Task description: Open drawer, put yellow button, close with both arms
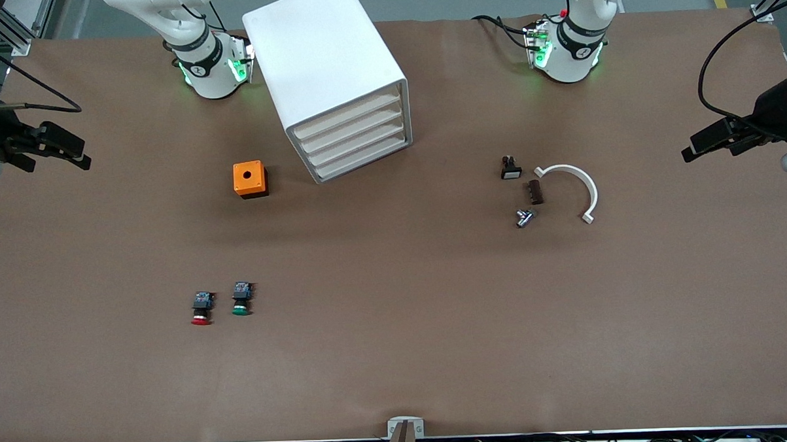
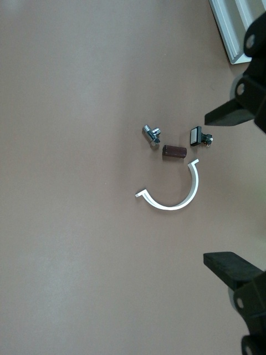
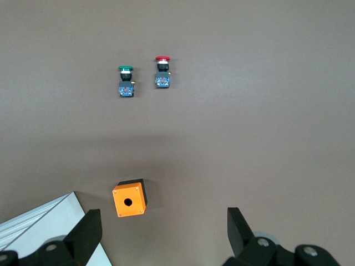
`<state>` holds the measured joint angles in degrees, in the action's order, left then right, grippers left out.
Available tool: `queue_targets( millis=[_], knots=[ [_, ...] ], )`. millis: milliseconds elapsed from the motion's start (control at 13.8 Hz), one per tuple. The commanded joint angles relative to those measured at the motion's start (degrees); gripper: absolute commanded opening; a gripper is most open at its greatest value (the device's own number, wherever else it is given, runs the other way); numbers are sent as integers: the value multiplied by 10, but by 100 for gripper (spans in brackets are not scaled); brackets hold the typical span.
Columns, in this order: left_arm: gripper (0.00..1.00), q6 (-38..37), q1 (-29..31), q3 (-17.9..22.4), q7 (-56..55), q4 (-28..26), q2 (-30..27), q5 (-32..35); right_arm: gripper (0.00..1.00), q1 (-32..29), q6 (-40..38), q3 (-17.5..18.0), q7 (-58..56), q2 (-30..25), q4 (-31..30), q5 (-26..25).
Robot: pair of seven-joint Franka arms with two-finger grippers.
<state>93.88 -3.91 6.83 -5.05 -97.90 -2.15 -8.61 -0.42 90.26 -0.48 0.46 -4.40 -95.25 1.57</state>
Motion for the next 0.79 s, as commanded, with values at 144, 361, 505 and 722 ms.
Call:
queue_targets(
  millis=[144, 361, 505, 722],
  knots=[
    [100, 20, 0, 5, -3, -8, -15, 17, 100, -1, -2, -1, -2, -13, -12, 8],
    [100, 21, 17, -17, -2, 11, -17, 18, 100, -1, -1, -1, -2, -13, -12, 8],
    [100, 21, 26, -36, 3, 24, -16, 18, 100, -1, -1, -1, -2, -13, -12, 8],
    [100, 20, 23, -63, -10, 34, -16, 43, 100, -2, 0, -1, -2, -13, -12, 8]
  ],
)
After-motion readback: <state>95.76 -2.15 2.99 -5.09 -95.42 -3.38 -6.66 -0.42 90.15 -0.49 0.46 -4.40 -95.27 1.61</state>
